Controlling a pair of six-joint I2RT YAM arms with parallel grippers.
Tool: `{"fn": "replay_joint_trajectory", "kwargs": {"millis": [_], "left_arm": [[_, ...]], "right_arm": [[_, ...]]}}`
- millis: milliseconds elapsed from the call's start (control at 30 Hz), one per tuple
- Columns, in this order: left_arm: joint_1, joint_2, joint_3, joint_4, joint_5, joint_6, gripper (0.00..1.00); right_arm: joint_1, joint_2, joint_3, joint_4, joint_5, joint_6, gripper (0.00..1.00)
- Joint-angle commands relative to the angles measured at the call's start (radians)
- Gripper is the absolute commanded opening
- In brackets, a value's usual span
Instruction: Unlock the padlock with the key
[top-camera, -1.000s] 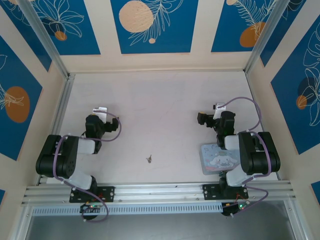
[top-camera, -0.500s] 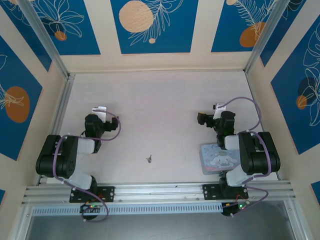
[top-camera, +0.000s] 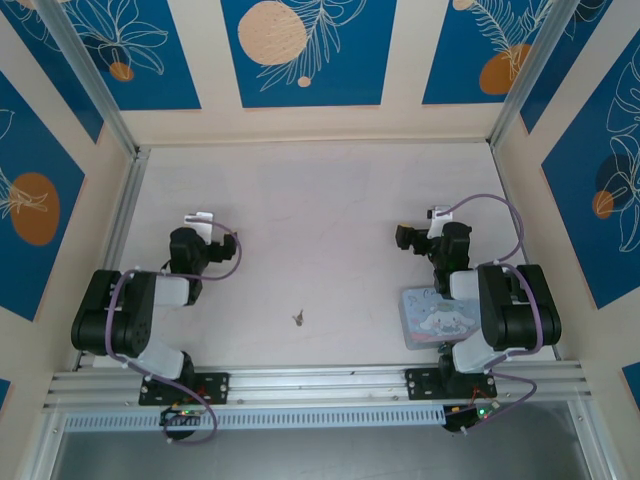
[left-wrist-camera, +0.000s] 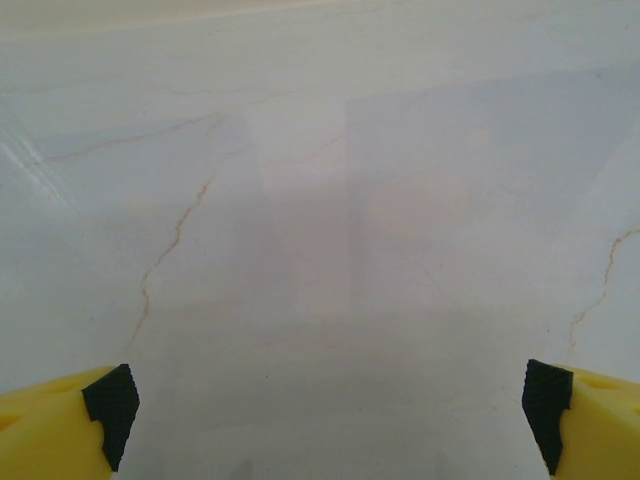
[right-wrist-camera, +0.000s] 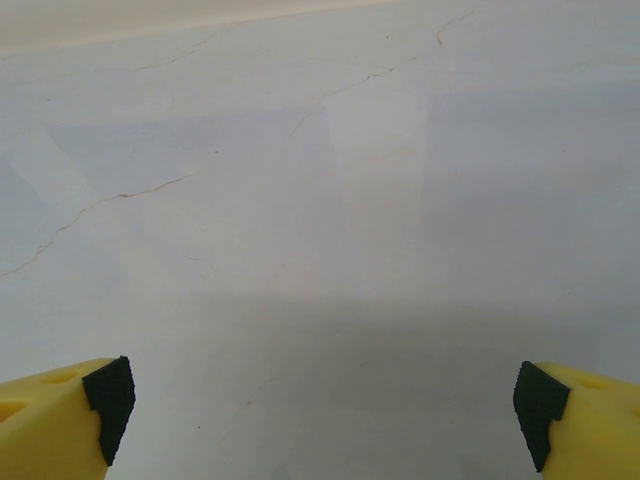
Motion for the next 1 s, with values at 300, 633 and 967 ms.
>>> {"fn": "replay_joint_trajectory", "kwargs": {"millis": [300,633,967], "left_arm": [[0.014,-0.168,0.186,-0.374,-0.029,-0.039,1.00],[-0.042,-0.298,0.347,-0.734,0.042,-0.263,1.00],[-0.302,-0.308,0.486,-1.019,0.062,-0.464,1.00]], "right_arm": [[-0.019,-0.254,0.180,-0.469,0.158,0.165,0.99],[-0.121,-0.340,0.489,-1.082,-0.080,0.457,0.99],[-0.133,-0.413,0.617,-1.621,-0.051,0.602,0.99]]}}
